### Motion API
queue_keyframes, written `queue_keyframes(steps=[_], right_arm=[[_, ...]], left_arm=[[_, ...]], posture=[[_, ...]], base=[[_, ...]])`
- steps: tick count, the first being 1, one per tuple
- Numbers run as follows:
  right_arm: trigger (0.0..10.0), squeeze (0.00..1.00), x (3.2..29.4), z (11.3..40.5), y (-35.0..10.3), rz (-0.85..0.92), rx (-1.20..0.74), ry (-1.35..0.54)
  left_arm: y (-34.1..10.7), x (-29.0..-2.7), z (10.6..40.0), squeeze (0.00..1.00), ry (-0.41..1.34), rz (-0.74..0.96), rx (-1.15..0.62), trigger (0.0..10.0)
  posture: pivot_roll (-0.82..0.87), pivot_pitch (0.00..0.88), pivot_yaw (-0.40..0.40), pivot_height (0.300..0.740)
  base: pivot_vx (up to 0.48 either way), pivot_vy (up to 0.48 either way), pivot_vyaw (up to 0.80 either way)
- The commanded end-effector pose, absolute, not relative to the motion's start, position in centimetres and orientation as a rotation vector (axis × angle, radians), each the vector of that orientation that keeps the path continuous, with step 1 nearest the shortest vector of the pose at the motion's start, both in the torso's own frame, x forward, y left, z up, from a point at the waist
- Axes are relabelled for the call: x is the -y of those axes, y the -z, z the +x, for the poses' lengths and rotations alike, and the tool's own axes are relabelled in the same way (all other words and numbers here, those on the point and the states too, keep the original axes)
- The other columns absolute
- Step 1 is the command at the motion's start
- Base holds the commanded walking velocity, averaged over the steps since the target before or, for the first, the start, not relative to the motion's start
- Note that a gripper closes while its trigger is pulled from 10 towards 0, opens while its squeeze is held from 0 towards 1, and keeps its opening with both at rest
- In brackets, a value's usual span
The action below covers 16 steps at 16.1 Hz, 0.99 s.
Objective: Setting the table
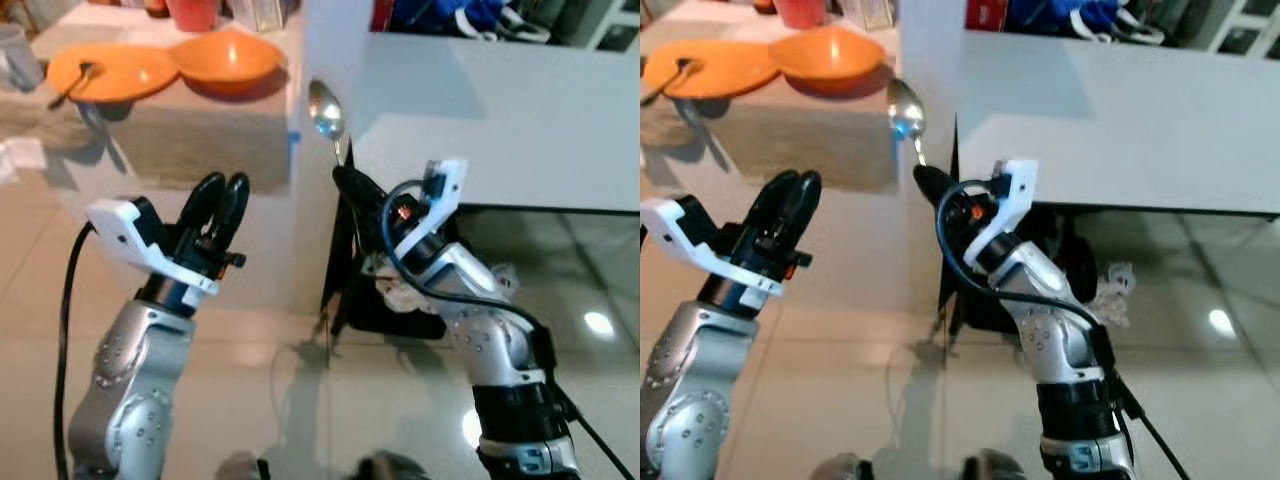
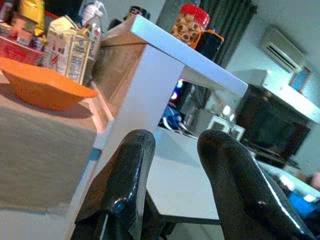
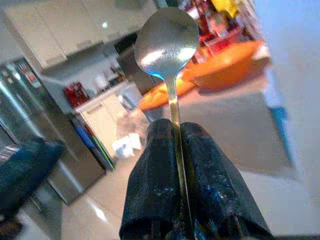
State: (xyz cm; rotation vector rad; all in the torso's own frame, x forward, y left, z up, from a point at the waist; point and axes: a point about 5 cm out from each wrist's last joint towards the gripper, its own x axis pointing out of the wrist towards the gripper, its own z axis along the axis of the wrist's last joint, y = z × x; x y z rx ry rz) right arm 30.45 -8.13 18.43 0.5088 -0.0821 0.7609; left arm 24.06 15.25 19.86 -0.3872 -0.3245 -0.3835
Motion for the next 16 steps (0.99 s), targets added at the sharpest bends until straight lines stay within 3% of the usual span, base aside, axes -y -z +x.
queue_keyframes(steps=[1, 7, 16], right_arm=[[10.0, 0.0, 8.8, 30.5, -17.2, 0.478, 0.053, -0.716], [10.0, 0.0, 8.2, 30.8, -16.0, 0.49, 0.03, -0.662], [10.0, 0.0, 8.3, 31.3, -16.6, 0.499, 0.079, -0.606]], left_arm=[[-19.2, -14.7, 24.1, 0.0, 0.396, -0.384, 0.305, 10.0], [-18.7, -14.4, 24.2, 0.0, 0.392, -0.376, 0.298, 10.0], [-18.7, -14.1, 24.1, 0.0, 0.402, -0.37, 0.31, 10.0]], posture=[[-0.1, 0.131, -0.013, 0.74], [-0.1, 0.129, -0.014, 0.74], [-0.1, 0.132, -0.014, 0.74]], base=[[0.0, -0.446, 0.77], [0.0, -0.446, 0.77], [0.0, -0.444, 0.0]])
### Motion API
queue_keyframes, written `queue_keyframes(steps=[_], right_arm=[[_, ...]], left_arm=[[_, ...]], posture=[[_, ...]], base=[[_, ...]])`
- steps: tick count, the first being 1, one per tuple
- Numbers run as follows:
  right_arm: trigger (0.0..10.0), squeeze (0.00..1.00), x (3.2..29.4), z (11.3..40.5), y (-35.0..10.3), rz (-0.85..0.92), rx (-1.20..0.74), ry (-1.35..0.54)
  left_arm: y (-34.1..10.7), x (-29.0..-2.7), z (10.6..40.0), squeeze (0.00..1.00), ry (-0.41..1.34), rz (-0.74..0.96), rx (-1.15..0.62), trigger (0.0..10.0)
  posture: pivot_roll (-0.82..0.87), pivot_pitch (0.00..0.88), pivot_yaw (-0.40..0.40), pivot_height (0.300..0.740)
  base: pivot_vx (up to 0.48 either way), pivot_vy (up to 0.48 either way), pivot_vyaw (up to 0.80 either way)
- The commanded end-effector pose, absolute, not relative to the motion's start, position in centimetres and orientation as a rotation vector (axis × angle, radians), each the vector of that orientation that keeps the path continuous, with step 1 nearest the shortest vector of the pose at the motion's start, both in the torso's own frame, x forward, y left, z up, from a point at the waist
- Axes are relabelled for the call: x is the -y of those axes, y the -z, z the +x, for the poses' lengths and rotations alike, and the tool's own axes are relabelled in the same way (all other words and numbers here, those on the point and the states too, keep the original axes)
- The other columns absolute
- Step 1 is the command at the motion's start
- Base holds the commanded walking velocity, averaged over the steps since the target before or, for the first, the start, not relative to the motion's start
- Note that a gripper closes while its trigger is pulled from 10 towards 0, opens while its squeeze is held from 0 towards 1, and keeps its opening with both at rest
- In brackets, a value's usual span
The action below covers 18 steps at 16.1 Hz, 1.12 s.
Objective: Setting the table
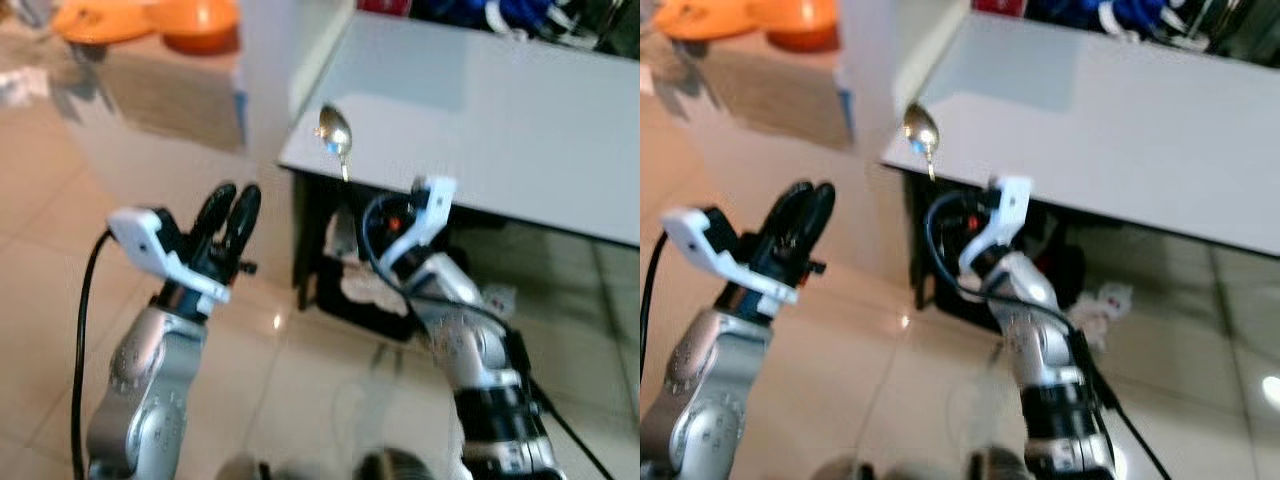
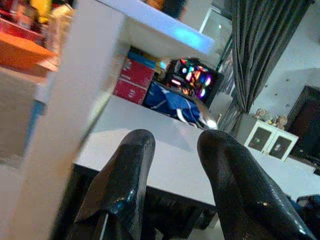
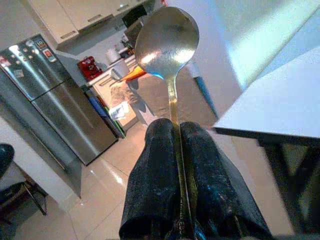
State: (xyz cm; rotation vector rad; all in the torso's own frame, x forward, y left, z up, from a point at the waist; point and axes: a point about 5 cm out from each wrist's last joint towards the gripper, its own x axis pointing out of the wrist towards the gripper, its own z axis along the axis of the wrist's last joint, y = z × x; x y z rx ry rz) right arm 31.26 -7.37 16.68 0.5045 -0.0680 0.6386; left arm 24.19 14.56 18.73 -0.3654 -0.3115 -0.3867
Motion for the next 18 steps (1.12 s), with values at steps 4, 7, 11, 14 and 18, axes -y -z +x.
queue_keyframes(steps=[4, 7, 11, 14, 18], right_arm=[[10.0, 0.0, 8.6, 31.7, -16.8, 0.497, 0.087, -0.57], [10.0, 0.0, 8.9, 32.2, -17.4, 0.489, 0.1, -0.523], [10.0, 0.0, 9.1, 32.5, -17.5, 0.455, 0.094, -0.488], [10.0, 0.0, 9.1, 32.6, -17.7, 0.441, 0.101, -0.473], [10.0, 0.0, 8.9, 32.5, -18.0, 0.43, 0.12, -0.481]], left_arm=[[-18.8, -14.0, 24.2, 0.0, 0.406, -0.365, 0.313, 10.0], [-19.0, -14.1, 24.4, 0.0, 0.406, -0.359, 0.318, 10.0], [-19.1, -13.9, 24.5, 0.0, 0.413, -0.355, 0.322, 10.0], [-19.2, -13.9, 24.5, 0.0, 0.414, -0.353, 0.324, 10.0], [-19.2, -13.9, 24.6, 0.0, 0.405, -0.349, 0.325, 10.0]], posture=[[-0.1, 0.13, -0.012, 0.74], [-0.1, 0.128, -0.01, 0.74], [-0.11, 0.126, -0.007, 0.74], [-0.11, 0.126, -0.006, 0.74], [-0.11, 0.128, -0.006, 0.74]], base=[[0.0, -0.441, 0.0], [0.0, -0.439, 0.0], [0.0, -0.437, -0.4], [0.0, -0.436, -0.8], [0.0, -0.431, 0.0]])
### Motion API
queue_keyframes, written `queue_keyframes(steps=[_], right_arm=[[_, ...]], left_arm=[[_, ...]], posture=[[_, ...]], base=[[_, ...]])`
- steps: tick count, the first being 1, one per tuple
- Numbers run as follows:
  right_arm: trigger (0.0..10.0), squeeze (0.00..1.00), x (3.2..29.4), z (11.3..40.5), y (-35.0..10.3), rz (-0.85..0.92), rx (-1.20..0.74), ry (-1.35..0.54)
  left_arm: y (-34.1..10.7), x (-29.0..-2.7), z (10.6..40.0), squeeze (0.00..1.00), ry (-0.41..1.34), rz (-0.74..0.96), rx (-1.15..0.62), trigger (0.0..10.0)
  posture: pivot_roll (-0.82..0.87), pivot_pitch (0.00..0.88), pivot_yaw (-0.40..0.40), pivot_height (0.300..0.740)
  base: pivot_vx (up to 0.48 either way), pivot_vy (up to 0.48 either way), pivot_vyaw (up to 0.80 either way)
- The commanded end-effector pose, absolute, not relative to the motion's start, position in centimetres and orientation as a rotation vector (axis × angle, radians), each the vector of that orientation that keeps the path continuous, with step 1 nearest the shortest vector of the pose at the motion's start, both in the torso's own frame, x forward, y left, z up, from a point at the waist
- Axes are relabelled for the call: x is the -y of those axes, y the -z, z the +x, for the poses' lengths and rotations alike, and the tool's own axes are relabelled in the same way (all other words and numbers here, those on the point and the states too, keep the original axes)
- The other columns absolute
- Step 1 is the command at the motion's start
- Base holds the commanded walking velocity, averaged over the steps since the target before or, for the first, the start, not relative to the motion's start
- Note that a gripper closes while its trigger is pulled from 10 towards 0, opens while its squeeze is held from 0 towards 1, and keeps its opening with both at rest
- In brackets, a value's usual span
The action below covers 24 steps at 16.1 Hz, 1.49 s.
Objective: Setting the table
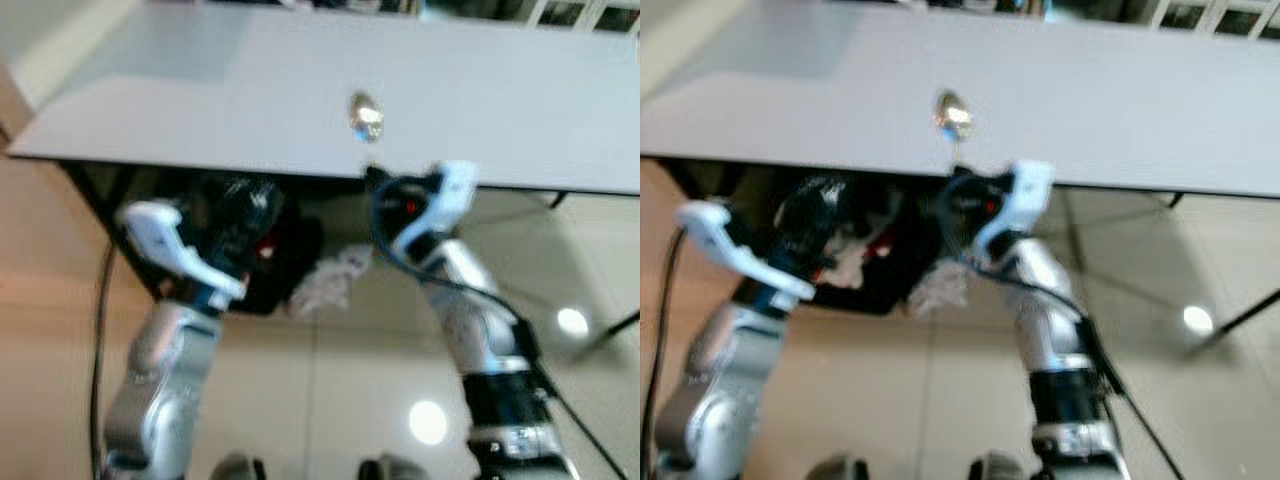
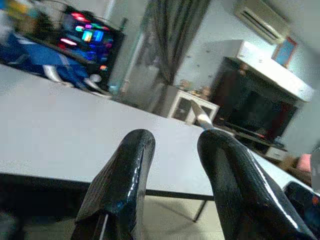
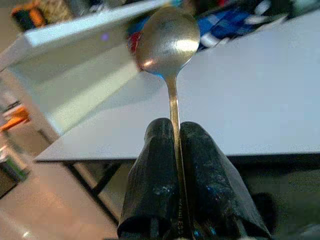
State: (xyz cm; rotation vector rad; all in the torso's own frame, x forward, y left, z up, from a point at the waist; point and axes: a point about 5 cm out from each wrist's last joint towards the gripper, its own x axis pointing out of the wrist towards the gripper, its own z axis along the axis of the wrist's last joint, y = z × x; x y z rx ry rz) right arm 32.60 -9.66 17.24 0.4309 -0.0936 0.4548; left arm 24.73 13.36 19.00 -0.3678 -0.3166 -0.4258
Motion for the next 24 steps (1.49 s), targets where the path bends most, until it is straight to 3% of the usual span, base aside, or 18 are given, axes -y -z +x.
queue_keyframes(steps=[1, 6, 11, 19, 24], right_arm=[[10.0, 0.0, 8.9, 32.5, -18.0, 0.431, 0.121, -0.483], [10.0, 0.0, 9.0, 32.4, -18.0, 0.409, 0.123, -0.479], [10.0, 0.0, 9.3, 32.5, -17.9, 0.397, 0.11, -0.469], [10.0, 0.0, 8.9, 31.9, -18.2, 0.388, 0.142, -0.554], [10.0, 0.0, 8.9, 31.8, -18.6, 0.38, 0.15, -0.573]], left_arm=[[-19.2, -13.9, 24.7, 0.0, 0.401, -0.347, 0.326, 10.0], [-18.6, -14.9, 25.5, 0.0, 0.284, -0.302, 0.283, 10.0], [-18.5, -15.4, 25.5, 0.0, 0.256, -0.295, 0.288, 10.0], [-18.5, -14.9, 25.5, 0.0, 0.266, -0.292, 0.283, 10.0], [-18.8, -14.5, 25.5, 0.0, 0.285, -0.278, 0.289, 10.0]], posture=[[-0.11, 0.129, -0.007, 0.74], [-0.11, 0.125, -0.011, 0.74], [-0.11, 0.124, -0.012, 0.74], [-0.12, 0.13, -0.009, 0.74], [-0.12, 0.135, -0.006, 0.74]], base=[[0.0, -0.424, 0.0], [0.052, -0.083, 0.0], [0.478, 0.0, -0.48], [0.48, 0.0, 0.0], [0.48, 0.0, 0.46]])
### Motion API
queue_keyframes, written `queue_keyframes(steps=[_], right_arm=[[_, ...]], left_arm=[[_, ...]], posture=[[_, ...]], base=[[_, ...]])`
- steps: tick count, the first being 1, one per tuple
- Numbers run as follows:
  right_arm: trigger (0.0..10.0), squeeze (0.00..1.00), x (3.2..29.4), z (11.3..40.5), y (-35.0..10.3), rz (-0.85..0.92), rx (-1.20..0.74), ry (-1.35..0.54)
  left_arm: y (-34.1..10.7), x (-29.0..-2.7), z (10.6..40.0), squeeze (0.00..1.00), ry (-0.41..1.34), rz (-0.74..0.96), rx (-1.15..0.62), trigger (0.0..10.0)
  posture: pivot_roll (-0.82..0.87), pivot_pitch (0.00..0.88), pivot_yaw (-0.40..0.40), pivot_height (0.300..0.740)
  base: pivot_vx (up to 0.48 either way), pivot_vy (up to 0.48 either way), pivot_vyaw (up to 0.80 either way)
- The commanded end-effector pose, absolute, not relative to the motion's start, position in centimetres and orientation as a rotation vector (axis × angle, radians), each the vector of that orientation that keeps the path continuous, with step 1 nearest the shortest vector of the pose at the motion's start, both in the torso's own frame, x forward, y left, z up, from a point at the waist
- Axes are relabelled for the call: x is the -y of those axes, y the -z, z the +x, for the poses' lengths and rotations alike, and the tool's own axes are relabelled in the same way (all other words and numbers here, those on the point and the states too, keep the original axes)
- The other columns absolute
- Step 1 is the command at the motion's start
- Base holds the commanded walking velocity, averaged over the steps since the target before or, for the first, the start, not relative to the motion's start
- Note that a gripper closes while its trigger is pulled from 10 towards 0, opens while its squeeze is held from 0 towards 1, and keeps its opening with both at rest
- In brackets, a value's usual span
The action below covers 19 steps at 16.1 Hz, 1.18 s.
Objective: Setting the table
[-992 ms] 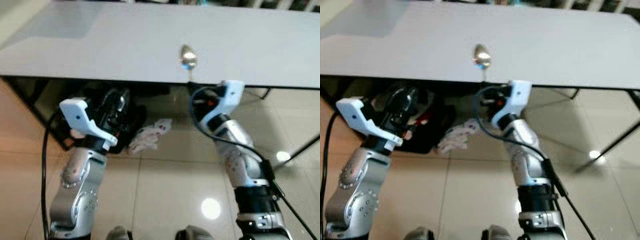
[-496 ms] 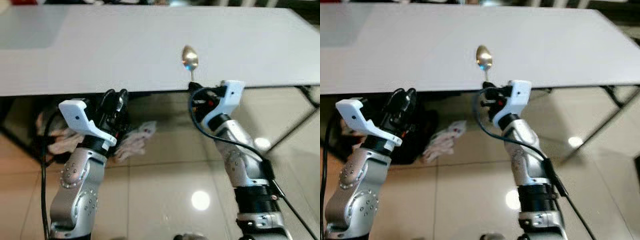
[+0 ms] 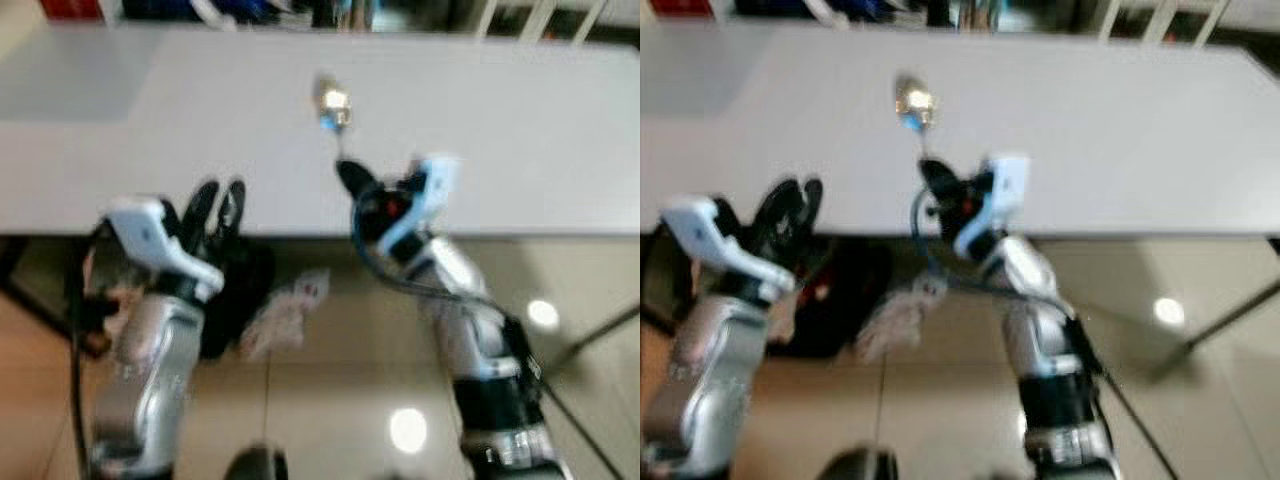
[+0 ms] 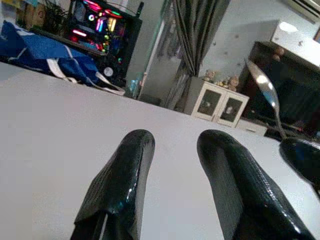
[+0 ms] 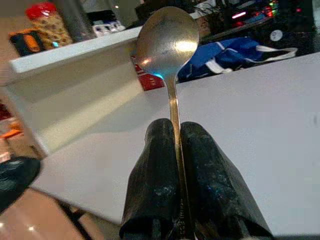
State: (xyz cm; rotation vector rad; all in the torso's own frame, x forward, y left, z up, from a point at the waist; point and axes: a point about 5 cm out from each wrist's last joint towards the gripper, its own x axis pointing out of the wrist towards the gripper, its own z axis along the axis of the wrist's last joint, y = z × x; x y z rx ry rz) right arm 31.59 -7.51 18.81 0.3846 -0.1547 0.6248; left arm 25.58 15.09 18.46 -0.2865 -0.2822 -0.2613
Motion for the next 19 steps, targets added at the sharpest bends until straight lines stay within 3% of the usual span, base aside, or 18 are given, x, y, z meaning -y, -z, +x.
queue_keyframes(steps=[1, 6, 11, 15, 19], right_arm=[[10.0, 0.0, 9.0, 31.9, -18.6, 0.375, 0.146, -0.56], [10.0, 0.0, 9.8, 32.9, -18.2, 0.289, 0.108, -0.456], [10.0, 0.0, 13.8, 35.0, -15.8, -0.012, -0.068, -0.142], [10.0, 0.0, 15.6, 35.2, -15.3, 0.035, -0.118, -0.034], [10.0, 0.0, 16.1, 35.4, -14.5, 0.197, -0.225, -0.073]], left_arm=[[-18.8, -14.4, 25.5, 0.0, 0.285, -0.277, 0.29, 10.0], [-19.2, -14.4, 25.5, 0.0, 0.287, -0.269, 0.299, 10.0], [-18.9, -14.2, 25.6, 0.0, 0.27, -0.22, 0.276, 10.0], [-18.6, -14.0, 25.2, 0.0, 0.271, -0.194, 0.262, 10.0], [-18.5, -13.8, 25.0, 0.0, 0.285, -0.178, 0.25, 10.0]], posture=[[-0.12, 0.134, -0.007, 0.74], [-0.11, 0.136, -0.006, 0.74], [-0.11, 0.15, -0.01, 0.74], [-0.11, 0.161, -0.008, 0.74], [-0.11, 0.171, -0.001, 0.74]], base=[[0.48, 0.0, 0.0], [0.48, 0.0, 0.0], [0.237, 0.0, 0.0], [0.0, 0.0, 0.0], [0.0, 0.0, 0.0]])
